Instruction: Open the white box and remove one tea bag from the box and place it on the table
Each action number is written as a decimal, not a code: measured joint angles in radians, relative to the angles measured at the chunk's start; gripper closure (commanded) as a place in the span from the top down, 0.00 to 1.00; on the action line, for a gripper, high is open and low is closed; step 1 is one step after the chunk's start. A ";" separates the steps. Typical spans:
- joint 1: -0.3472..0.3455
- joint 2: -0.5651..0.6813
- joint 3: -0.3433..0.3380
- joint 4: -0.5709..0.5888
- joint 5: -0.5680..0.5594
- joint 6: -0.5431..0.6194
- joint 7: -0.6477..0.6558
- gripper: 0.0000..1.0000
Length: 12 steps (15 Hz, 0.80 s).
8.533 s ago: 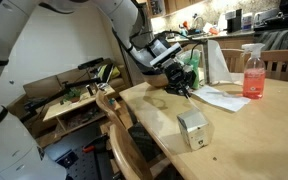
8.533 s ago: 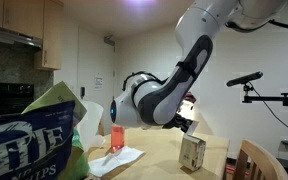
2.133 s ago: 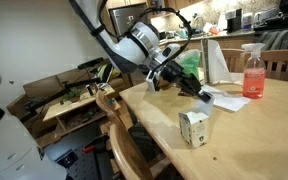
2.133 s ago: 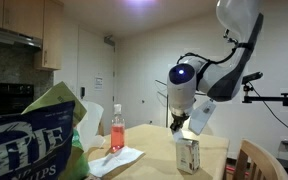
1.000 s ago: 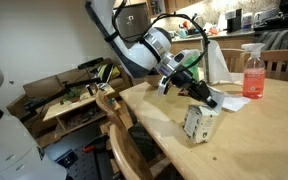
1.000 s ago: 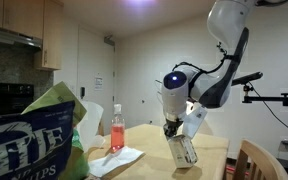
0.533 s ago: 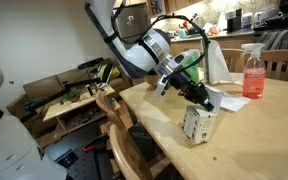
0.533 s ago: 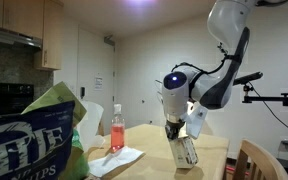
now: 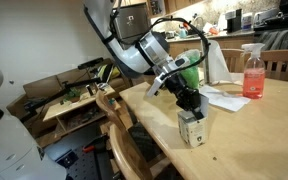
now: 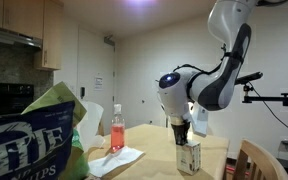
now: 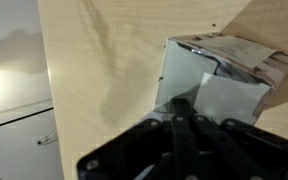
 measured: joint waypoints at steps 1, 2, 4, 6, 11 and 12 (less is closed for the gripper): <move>0.004 0.001 0.000 0.000 0.021 -0.011 -0.027 0.00; 0.008 0.001 0.000 0.000 0.036 -0.023 -0.049 0.00; 0.020 0.002 -0.001 0.000 0.051 -0.050 -0.064 0.00; 0.035 0.001 -0.001 -0.001 0.055 -0.078 -0.064 0.00; 0.070 -0.049 -0.002 -0.029 0.055 -0.139 -0.081 0.00; 0.074 -0.065 -0.002 -0.037 0.055 -0.153 -0.091 0.00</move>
